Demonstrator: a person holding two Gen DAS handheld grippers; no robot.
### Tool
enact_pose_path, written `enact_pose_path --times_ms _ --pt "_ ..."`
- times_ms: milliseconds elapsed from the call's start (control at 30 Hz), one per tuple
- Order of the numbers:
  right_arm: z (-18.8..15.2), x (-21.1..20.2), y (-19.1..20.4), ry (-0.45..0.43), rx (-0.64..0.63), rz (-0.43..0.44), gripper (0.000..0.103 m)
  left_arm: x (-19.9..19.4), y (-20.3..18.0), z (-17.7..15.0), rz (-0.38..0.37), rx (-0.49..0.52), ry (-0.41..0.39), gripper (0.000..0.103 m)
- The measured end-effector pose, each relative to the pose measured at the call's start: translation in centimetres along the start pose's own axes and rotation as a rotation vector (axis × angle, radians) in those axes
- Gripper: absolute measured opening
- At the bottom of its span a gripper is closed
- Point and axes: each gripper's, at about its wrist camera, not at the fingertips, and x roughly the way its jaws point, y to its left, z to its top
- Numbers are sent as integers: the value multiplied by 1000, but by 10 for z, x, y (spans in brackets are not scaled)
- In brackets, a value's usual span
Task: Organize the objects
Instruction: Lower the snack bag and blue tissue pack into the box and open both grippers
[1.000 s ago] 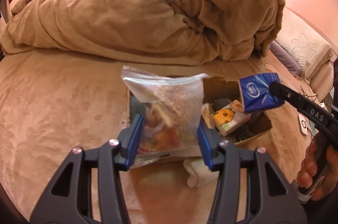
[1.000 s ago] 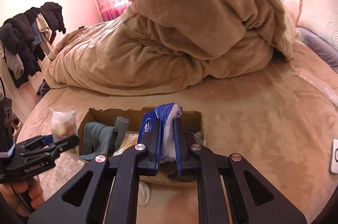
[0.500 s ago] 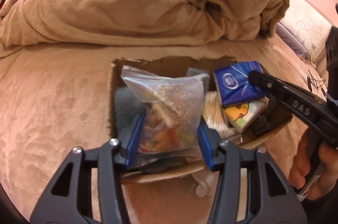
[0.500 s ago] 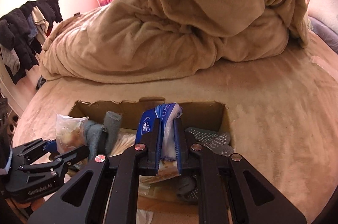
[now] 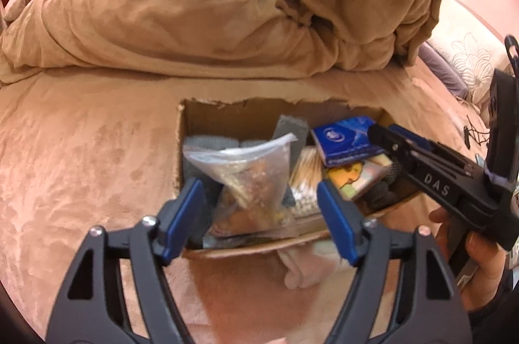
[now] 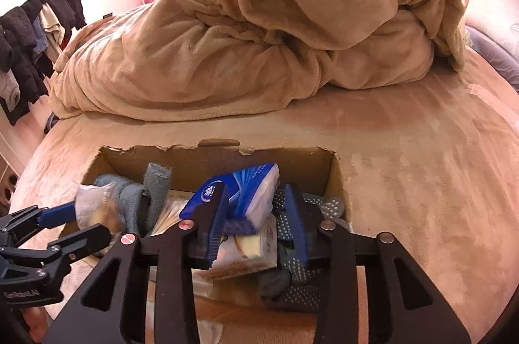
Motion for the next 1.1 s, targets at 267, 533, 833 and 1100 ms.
enact_pose_path --times_ms 267,533,833,1100 --pt "-2 -38 9 -42 -20 2 52 -43 -2 -6 -8 -1 -65 74" --pt "-13 -84 22 -87 -42 2 58 -83 -2 -25 -41 -12 -121 76" --pt "-37 -121 27 -104 -51 -2 58 -115 0 -54 -48 -18 -154 79" --pt "-60 -144 28 -113 -48 18 58 -124 7 -78 -35 -19 -156 79"
